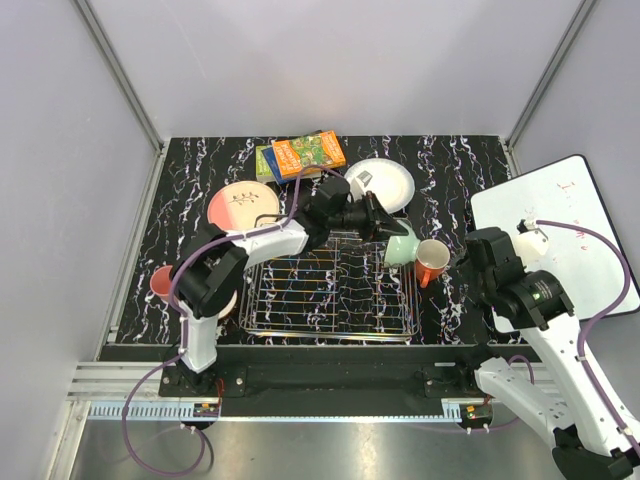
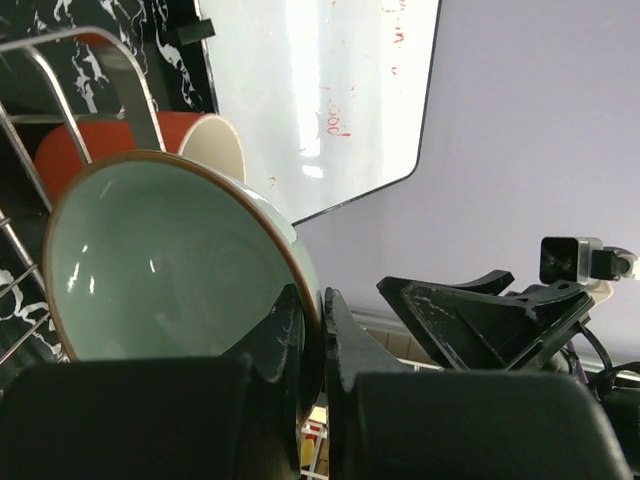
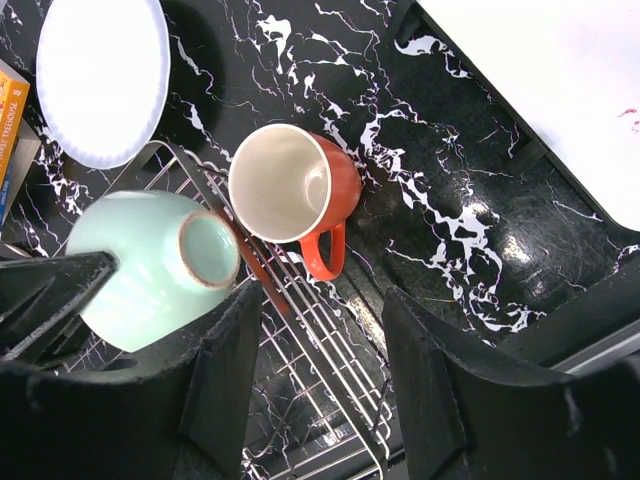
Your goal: Load the mixed dishes into the dish rack
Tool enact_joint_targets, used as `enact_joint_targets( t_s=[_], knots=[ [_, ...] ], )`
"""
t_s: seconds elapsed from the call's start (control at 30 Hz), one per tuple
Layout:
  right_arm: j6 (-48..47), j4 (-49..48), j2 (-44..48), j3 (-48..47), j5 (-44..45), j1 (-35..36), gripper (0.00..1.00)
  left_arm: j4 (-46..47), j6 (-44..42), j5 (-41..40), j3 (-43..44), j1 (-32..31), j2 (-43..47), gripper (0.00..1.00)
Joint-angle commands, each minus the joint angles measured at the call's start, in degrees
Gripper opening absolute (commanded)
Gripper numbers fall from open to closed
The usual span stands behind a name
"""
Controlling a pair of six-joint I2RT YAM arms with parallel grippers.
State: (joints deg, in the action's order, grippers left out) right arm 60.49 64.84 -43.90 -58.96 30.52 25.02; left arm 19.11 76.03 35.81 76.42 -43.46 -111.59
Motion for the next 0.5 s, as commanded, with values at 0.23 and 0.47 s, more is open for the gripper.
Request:
enact_joint_targets(
  t_s=[0.23, 0.47],
  knots=[
    [0.42, -0.33, -0.22, 0.07, 0.68, -0.32, 0.59, 7.17, 3.43, 1.54, -8.65, 2.41, 8.31, 0.0],
    [0.42, -0.59, -0.57, 0.43, 0.24, -0.23, 0.59, 1.81, 0.79, 0.66, -10.42, 3.74, 9.55, 0.1]
  ],
)
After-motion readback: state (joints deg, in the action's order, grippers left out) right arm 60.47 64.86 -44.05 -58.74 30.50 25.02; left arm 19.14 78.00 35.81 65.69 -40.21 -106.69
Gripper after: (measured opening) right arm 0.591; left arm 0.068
